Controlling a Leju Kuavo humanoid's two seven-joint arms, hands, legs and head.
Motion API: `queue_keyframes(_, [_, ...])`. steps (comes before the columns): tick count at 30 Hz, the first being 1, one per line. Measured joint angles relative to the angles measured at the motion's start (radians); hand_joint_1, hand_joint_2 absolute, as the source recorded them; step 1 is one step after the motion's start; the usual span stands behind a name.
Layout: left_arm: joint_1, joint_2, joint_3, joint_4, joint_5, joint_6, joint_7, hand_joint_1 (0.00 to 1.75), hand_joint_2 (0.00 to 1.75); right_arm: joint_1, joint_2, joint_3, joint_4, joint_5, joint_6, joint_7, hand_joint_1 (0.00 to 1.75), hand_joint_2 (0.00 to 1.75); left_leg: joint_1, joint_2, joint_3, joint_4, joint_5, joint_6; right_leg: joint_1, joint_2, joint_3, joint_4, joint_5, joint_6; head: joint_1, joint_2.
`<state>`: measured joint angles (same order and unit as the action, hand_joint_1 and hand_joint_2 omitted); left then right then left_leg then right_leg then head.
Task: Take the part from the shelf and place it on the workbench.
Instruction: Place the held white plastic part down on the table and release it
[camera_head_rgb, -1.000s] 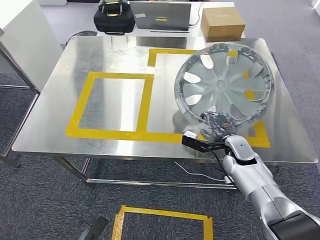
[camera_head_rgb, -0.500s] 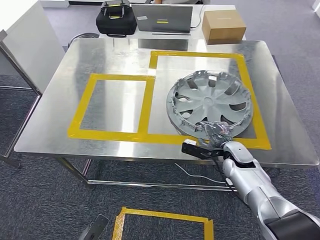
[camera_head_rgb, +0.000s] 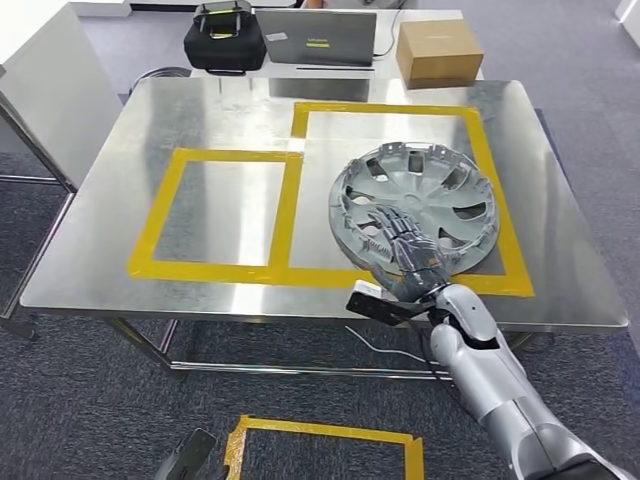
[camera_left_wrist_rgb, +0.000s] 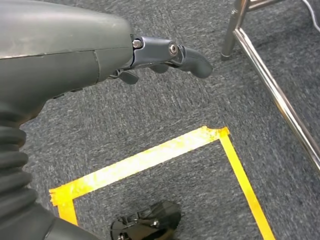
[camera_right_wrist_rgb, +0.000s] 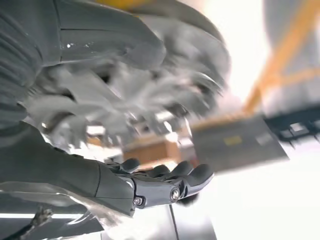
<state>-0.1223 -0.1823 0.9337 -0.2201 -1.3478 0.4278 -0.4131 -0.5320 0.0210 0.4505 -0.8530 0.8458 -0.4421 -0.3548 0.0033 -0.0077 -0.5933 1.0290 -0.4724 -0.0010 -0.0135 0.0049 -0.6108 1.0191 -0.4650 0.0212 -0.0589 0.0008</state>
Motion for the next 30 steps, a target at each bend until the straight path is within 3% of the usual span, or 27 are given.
queue_keyframes(2, [0.004, 0.0, 0.0, 0.0, 0.008, 0.005, 0.0, 0.0, 0.0, 0.028, -0.001, 0.005, -0.098, -0.03, -0.009, 0.0, 0.0, 1.75, 0.001, 0.0, 0.001, -0.007, 0.003, 0.01, -0.001, 0.0, -0.002, -0.002, -0.001, 0.012, 0.0, 0.0])
queue_keyframes(4, [0.006, 0.001, 0.0, 0.0, 0.017, 0.013, 0.0, 0.0, 0.0, 0.058, -0.005, 0.009, -0.193, -0.064, -0.022, 0.0, 0.0, 1.75, 0.005, 0.001, 0.006, -0.016, 0.009, 0.024, -0.003, -0.001, -0.021, 0.035, -0.03, 0.02, 0.003, 0.0])
queue_keyframes(7, [0.011, 0.002, 0.0, 0.0, 0.027, 0.019, -0.001, 0.0, 0.0, 0.114, -0.017, 0.01, -0.319, -0.116, -0.041, -0.004, 0.0, 1.75, 0.005, 0.002, 0.006, -0.019, 0.01, 0.033, -0.003, -0.002, -0.105, 0.219, -0.119, 0.026, 0.006, 0.0])
queue_keyframes(8, [0.014, 0.002, 0.0, 0.0, 0.029, 0.019, -0.001, 0.0, 0.0, 0.133, -0.021, 0.011, -0.351, -0.126, -0.042, -0.005, 0.0, 1.75, 0.005, 0.002, 0.007, -0.018, 0.009, 0.034, -0.003, -0.002, -0.127, 0.265, -0.132, 0.027, 0.006, 0.0])
queue_keyframes(9, [0.016, 0.002, 0.0, 0.0, 0.031, 0.019, -0.001, 0.0, 0.0, 0.149, -0.024, 0.01, -0.377, -0.137, -0.042, -0.007, 0.0, 1.75, 0.005, 0.002, 0.007, -0.018, 0.009, 0.034, -0.004, -0.002, -0.133, 0.275, -0.126, 0.028, 0.006, 0.0])
queue_keyframes(10, [0.017, 0.002, 0.001, 0.0, 0.034, 0.018, -0.001, 0.0, 0.0, 0.164, -0.027, 0.01, -0.397, -0.15, -0.042, -0.01, 0.0, 1.75, 0.005, 0.002, 0.007, -0.017, 0.008, 0.034, -0.004, -0.003, -0.118, 0.246, -0.103, 0.028, 0.006, 0.0])
queue_keyframes(12, [0.019, 0.003, 0.001, 0.0, 0.042, 0.008, 0.002, 0.0, 0.0, 0.196, -0.032, -0.003, -0.452, -0.233, -0.033, -0.032, 0.0, 0.87, 0.004, 0.001, 0.008, -0.014, 0.004, 0.029, -0.004, -0.005, -0.048, 0.11, -0.043, 0.024, 0.006, 0.0])
queue_keyframes(14, [0.024, 0.004, 0.005, 0.0, 0.054, -0.004, 0.016, 0.0, 0.0, 0.25, -0.036, -0.029, -0.533, -0.381, -0.007, -0.072, 0.0, 0.0, 0.0, -0.001, 0.007, -0.008, -0.001, 0.02, -0.001, -0.007, 0.008, 0.011, -0.019, 0.017, 0.005, 0.0])
queue_keyframes(17, [0.035, 0.007, 0.019, 0.0, 0.074, -0.037, 0.044, 0.0, 0.0, 0.37, -0.034, -0.085, -0.658, -0.63, 0.059, -0.14, 0.0, 0.0, 0.001, -0.002, 0.007, -0.007, -0.006, 0.006, 0.001, -0.007, 0.021, -0.005, -0.021, 0.005, 0.004, 0.0])
queue_keyframes(19, [0.039, 0.009, 0.028, 0.0, 0.084, -0.059, 0.053, 0.0, 0.0, 0.447, -0.025, -0.133, -0.731, -0.757, 0.117, -0.177, 0.0, 0.0, 0.003, -0.001, -0.002, 0.023, -0.032, -0.004, -0.003, -0.009, 0.025, -0.009, -0.02, -0.006, 0.002, 0.0])
queue_keyframes(22, [0.042, 0.011, 0.04, 0.0, 0.091, -0.068, 0.056, 0.0, 0.0, 0.525, -0.012, -0.19, -0.802, -0.822, 0.16, -0.199, 0.0, 0.0, 0.007, 0.0, -0.074, 0.197, -0.122, -0.018, -0.005, -0.01, 0.029, -0.01, -0.023, -0.017, 0.0, 0.0])
queue_keyframes(23, [0.042, 0.012, 0.043, 0.0, 0.091, -0.07, 0.057, 0.0, 0.0, 0.542, -0.009, -0.201, -0.816, -0.825, 0.165, -0.2, 0.0, 0.0, 0.007, 0.0, -0.097, 0.248, -0.139, -0.019, -0.005, -0.009, 0.029, -0.01, -0.023, -0.018, 0.0, 0.0])
queue_keyframes(24, [0.042, 0.012, 0.045, 0.0, 0.091, -0.071, 0.059, 0.0, 0.0, 0.554, -0.007, -0.212, -0.828, -0.828, 0.168, -0.2, 0.0, 0.0, 0.008, 0.0, -0.105, 0.266, -0.136, -0.02, -0.005, -0.008, 0.03, -0.01, -0.024, -0.018, 0.0, 0.0])
queue_keyframes(25, [0.042, 0.013, 0.045, 0.0, 0.091, -0.071, 0.061, 0.0, 0.0, 0.563, -0.004, -0.221, -0.837, -0.828, 0.171, -0.2, 0.0, 0.0, 0.008, 0.0, -0.096, 0.246, -0.114, -0.018, -0.005, -0.006, 0.031, -0.01, -0.024, -0.018, 0.0, 0.0])
queue_keyframes(28, [0.04, 0.016, 0.047, 0.0, 0.091, -0.07, 0.064, 0.0, 0.0, 0.575, 0.006, -0.24, -0.856, -0.842, 0.184, -0.201, 0.0, 0.0, 0.005, 0.0, -0.004, 0.057, -0.026, -0.006, -0.003, -0.002, 0.037, -0.009, -0.026, -0.012, 0.0, 0.0])
queue_keyframes(30, [0.038, 0.017, 0.049, 0.0, 0.091, -0.058, 0.075, 0.0, 0.0, 0.596, 0.019, -0.262, -0.876, -0.934, 0.236, -0.204, 0.0, 0.0, 0.001, -0.002, 0.026, -0.006, -0.016, 0.002, -0.001, -0.003, 0.037, -0.01, -0.027, -0.001, 0.001, 0.0])
